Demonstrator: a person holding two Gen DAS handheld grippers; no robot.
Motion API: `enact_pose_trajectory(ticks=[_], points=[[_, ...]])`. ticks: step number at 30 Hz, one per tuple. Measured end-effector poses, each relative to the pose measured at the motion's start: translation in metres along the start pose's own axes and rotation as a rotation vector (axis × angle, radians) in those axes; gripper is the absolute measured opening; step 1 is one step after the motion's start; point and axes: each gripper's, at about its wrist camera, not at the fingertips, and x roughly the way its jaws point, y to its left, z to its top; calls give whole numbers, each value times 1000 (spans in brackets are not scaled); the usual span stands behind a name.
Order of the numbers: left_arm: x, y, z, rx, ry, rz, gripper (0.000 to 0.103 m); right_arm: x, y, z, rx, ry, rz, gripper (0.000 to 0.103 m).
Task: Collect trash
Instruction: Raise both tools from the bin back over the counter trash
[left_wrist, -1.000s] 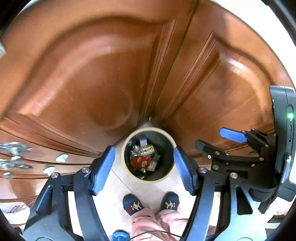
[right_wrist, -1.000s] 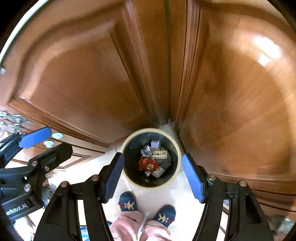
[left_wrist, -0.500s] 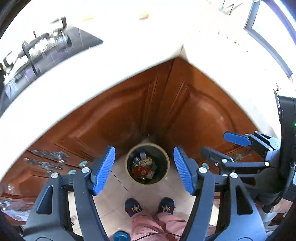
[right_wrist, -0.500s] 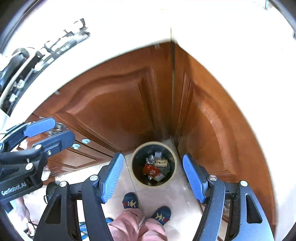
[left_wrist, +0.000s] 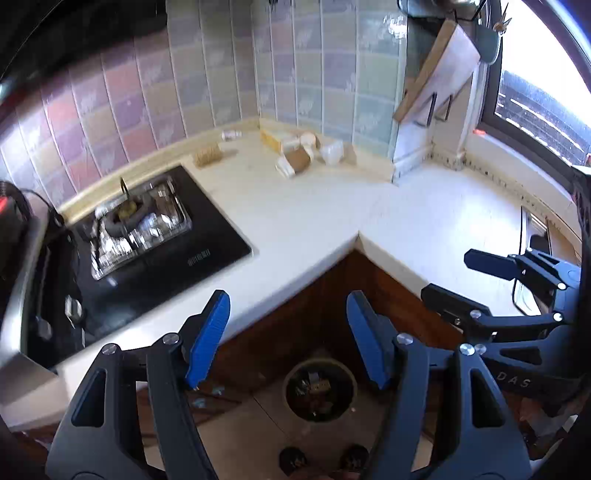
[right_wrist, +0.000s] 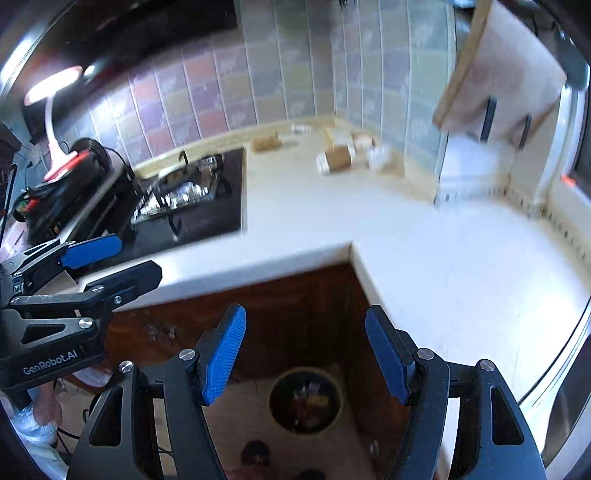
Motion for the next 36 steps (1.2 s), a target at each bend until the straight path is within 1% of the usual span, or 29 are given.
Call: enact_pose_trajectory(ticks=[3,8,14,17,19,22,25,28,31,34,36], points=[[-18,4,27,30,-55,35,63,-25,2,31,-32,-75,3,71],[-44,16,79,64,-112,83,63,-52,4,80,-82,-171,-2,72],[-48,43,135,103,-158,141,63,-56,8,148,-110,-222,-19,74],[-38,61,162,116,-173,162,63,-44,4,181,-97,-220,-29,78],[-25,77,180,118,-174,155,63,-27,0,199,-86,-208,-39,79],[3,101,205,120,-165,127,63,4,-6,227,-70,-184,-60,79],[46,127,232,125,-134,89,64,42,-14,256,-33,-151,-73,79],[104,157,260,119,-69,29,64,84,-23,283,14,-104,-62,79],[162,180,279,104,-1,-23,64,140,-34,310,79,-31,-73,79],[228,201,295,99,73,-65,64,187,-46,322,153,24,-76,79],[269,209,302,111,108,-73,64,226,-56,329,218,68,-78,79]])
